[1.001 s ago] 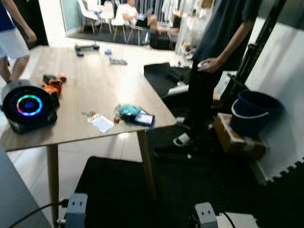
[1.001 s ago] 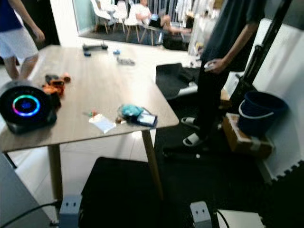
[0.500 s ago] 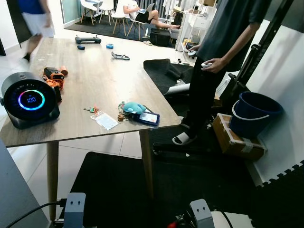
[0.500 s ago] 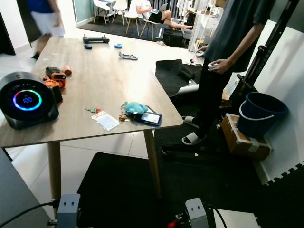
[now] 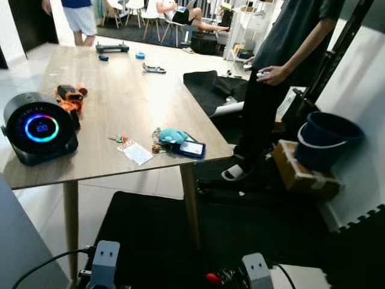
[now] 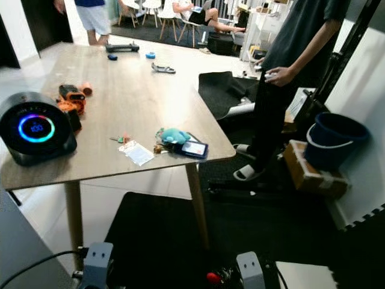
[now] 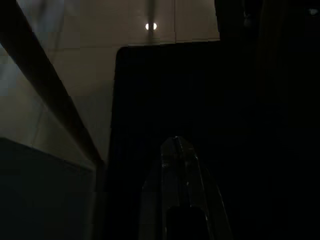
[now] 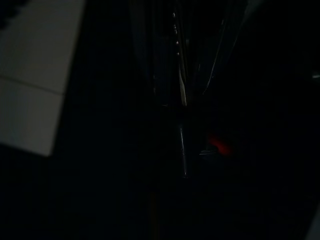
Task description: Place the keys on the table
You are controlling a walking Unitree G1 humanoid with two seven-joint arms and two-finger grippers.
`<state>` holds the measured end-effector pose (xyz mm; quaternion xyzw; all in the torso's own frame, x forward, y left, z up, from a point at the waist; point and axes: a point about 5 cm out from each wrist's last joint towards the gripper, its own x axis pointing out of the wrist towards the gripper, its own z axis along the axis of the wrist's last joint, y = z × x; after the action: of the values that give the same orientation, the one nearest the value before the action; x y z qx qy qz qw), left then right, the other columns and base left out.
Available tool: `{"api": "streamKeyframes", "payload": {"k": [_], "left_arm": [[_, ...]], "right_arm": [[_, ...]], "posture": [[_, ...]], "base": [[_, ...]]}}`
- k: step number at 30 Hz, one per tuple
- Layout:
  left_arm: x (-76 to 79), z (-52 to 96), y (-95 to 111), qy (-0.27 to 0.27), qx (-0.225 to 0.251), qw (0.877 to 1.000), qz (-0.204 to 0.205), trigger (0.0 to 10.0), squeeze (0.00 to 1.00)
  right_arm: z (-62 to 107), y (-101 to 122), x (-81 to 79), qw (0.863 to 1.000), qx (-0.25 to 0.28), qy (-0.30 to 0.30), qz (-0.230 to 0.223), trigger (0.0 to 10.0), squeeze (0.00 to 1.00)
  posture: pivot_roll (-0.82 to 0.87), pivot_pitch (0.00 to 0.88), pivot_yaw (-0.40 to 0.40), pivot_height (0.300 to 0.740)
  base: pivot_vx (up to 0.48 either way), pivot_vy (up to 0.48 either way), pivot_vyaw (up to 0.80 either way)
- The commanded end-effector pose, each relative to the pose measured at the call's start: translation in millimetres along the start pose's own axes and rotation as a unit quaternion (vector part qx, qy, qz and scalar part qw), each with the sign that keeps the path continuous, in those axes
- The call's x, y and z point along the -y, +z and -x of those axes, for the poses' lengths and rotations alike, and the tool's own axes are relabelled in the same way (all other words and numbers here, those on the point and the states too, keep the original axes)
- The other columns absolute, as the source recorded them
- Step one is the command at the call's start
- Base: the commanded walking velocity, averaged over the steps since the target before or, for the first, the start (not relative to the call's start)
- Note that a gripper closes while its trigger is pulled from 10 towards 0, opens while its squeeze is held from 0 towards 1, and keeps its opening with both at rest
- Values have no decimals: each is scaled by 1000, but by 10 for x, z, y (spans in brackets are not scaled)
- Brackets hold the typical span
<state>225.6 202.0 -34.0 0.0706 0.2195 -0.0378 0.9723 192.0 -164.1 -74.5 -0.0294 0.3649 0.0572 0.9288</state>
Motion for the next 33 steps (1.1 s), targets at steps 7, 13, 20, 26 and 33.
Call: {"api": "streamKeyframes", "payload": {"k": [7,13,20,26,33], "left_arm": [[-52,6,-38,19,-18,1000,2,10000,0],[-73,20,-49,47,-12,998,35,10000,0],[-58,33,-55,43,-8,999,31,10000,0],[-54,41,-60,47,-6,998,38,10000,0],[-66,45,-62,50,-6,998,39,10000,0]], "right_arm": [[37,-54,60,999,6,-26,-25,10000,0],[19,8,123,1000,9,-26,-10,10000,0],[3,42,115,1000,11,-22,-4,10000,0],[6,25,82,1000,9,-16,-1,10000,0],[11,14,86,1000,8,-14,1,10000,0]], "posture": [[109,40,-11,740],[115,43,-29,740],[117,45,-36,740],[117,45,-39,740],[114,45,-41,740]], "base": [[0,0,0],[0,0,0],[96,0,0],[410,0,0],[421,0,0]]}}
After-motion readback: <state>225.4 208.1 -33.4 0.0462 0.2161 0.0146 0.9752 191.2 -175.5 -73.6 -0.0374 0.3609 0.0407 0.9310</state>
